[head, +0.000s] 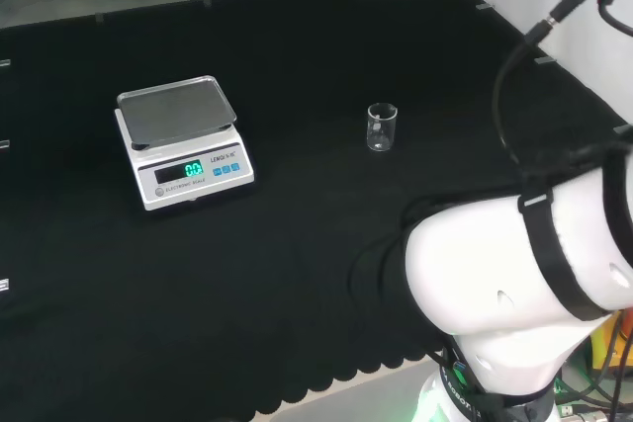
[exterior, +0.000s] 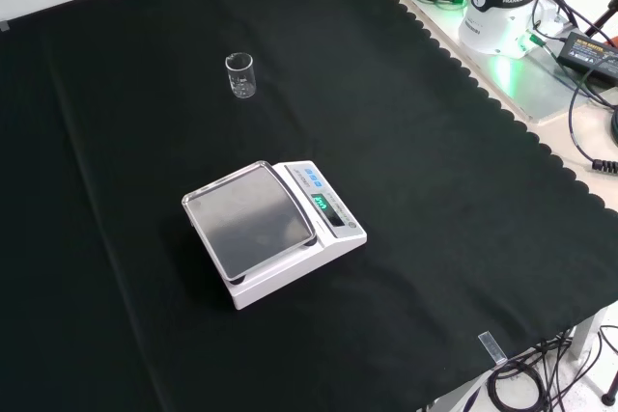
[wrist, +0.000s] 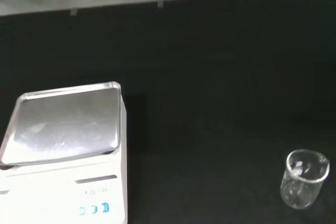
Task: Pick up the beaker.
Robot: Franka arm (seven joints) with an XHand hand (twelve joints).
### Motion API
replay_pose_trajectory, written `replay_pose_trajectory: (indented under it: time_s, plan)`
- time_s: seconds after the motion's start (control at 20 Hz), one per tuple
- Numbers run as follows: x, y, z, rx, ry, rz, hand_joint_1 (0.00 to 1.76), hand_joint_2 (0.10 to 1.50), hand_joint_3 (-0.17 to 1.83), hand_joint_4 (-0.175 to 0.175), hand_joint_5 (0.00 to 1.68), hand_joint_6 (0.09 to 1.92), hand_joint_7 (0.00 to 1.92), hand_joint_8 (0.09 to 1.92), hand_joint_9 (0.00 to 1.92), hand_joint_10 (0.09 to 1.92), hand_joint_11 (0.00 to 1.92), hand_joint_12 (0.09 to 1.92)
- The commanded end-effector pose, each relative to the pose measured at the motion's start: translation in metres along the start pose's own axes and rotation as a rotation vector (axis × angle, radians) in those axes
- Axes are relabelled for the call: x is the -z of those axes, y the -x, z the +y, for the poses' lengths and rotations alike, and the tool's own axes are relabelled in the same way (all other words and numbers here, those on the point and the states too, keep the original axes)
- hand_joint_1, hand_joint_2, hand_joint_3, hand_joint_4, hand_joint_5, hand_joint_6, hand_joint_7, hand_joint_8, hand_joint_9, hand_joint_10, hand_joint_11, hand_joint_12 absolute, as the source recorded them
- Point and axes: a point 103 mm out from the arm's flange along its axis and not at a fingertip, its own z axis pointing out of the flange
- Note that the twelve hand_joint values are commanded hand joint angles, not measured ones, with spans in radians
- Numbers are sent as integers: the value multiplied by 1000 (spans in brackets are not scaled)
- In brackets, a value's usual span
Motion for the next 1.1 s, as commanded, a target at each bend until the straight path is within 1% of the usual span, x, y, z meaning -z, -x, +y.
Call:
replay_pose_trajectory:
  time_s: [0.05,0.2,0.45,0.65,0.8,0.95,1.1]
  plan:
    - [-27,26,46,-49,-39,74,279,982,-44,-46,0,87,0,508,0,626,0,1511]
    - [-43,28,59,-68,-66,72,281,981,-44,-48,9,87,0,523,0,635,0,1514]
    - [-67,42,83,-100,-100,83,286,980,-44,-52,27,87,0,536,0,642,0,1515]
    - [-85,56,101,-139,-127,80,288,979,-43,-55,55,87,0,557,0,645,0,1512]
    - [-98,71,115,-171,-156,96,290,979,-43,-58,71,87,0,566,0,645,0,1510]
    - [-112,83,125,-209,-172,98,292,978,-43,-60,85,87,0,577,0,646,0,1508]
    - [-124,84,132,-236,-183,105,293,978,-42,-61,92,87,0,583,0,646,0,1507]
